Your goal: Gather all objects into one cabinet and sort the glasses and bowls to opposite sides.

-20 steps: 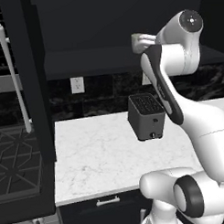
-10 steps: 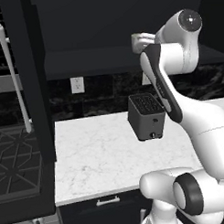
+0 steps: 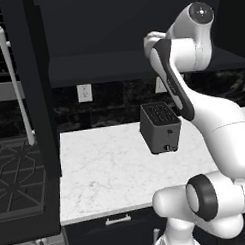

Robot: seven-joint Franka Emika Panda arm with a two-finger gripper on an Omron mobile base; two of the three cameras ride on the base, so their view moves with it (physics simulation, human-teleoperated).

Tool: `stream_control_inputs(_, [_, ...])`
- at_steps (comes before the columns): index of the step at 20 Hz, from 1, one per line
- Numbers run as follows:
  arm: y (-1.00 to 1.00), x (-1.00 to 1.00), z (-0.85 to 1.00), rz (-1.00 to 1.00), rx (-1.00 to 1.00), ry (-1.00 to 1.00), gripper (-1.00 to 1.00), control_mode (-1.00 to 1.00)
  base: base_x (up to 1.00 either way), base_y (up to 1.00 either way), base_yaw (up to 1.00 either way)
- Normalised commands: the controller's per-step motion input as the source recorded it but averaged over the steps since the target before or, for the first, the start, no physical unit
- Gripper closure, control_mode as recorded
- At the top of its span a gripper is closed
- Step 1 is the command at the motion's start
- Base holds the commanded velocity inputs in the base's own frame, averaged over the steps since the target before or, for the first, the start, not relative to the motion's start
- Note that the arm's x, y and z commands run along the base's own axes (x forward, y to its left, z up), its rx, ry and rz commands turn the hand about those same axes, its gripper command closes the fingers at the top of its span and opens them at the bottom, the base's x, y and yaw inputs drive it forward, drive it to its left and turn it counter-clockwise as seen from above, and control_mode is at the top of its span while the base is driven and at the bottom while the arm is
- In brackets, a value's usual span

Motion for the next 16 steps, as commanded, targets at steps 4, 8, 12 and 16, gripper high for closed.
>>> stream_control_inputs(4, [0.00, 0.28, 0.00, 0.00, -0.03, 0.05, -1.00, -1.00, 0.00, 0.00, 0.00])
stream_control_inputs(8, [0.00, 0.22, 0.00, 0.00, -0.02, 0.01, -1.00, -1.00, 0.00, 0.00, 0.00])
stream_control_inputs(12, [0.00, 0.16, 0.00, 0.00, -0.02, 0.00, -1.00, -1.00, 0.00, 0.00, 0.00])
stream_control_inputs(16, [0.00, 0.33, 0.00, 0.00, -0.01, 0.00, -1.00, -1.00, 0.00, 0.00, 0.00])
